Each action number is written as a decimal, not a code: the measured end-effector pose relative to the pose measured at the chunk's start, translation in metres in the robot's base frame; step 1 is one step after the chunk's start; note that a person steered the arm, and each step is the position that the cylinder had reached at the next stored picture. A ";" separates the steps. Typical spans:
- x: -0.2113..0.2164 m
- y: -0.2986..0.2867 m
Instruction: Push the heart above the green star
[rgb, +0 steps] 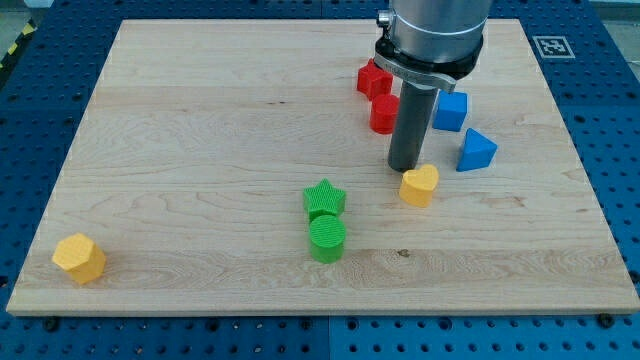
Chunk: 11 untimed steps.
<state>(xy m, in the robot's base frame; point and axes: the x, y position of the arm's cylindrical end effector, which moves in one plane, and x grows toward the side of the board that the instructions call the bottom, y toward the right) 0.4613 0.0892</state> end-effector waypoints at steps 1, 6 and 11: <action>0.000 0.032; 0.044 0.076; 0.030 -0.014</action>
